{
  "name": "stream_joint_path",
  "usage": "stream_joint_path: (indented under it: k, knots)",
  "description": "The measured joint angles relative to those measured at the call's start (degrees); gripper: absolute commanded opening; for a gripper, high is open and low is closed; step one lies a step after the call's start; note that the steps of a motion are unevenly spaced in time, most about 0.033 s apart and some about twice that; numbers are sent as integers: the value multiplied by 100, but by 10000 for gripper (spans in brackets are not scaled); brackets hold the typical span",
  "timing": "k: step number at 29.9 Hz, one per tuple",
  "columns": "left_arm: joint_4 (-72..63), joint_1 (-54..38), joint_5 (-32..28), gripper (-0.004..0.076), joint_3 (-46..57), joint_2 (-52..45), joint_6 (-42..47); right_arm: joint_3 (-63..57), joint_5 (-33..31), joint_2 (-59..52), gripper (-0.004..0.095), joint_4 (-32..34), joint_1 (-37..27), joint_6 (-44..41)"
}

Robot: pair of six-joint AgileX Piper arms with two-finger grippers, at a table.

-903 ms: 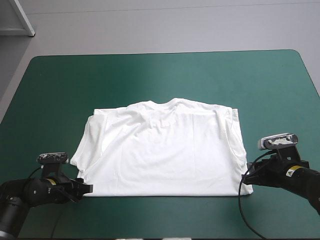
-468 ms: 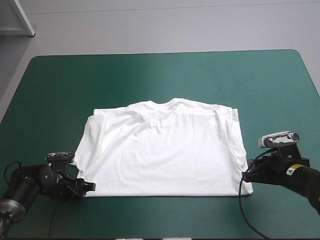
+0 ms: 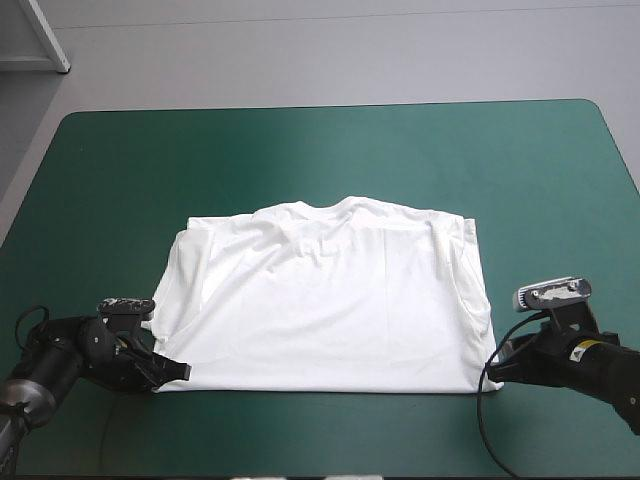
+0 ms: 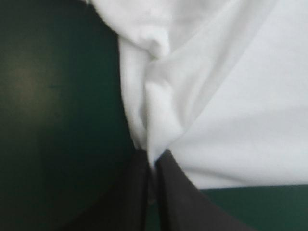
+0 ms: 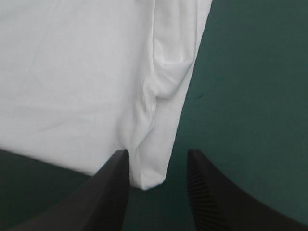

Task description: Fold the cloth

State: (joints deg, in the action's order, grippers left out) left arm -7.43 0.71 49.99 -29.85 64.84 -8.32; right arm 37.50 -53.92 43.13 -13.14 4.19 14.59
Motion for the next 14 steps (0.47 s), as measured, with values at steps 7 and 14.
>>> stream_joint_path:
  k: [7,14]
  knots:
    - [-12,0,0,21,0,0,-105,-512,121,522,492,-102,0,-5]
    - [-29,0,-6,21,0,0,-130,-518,386,1311,490,-276,0,89]
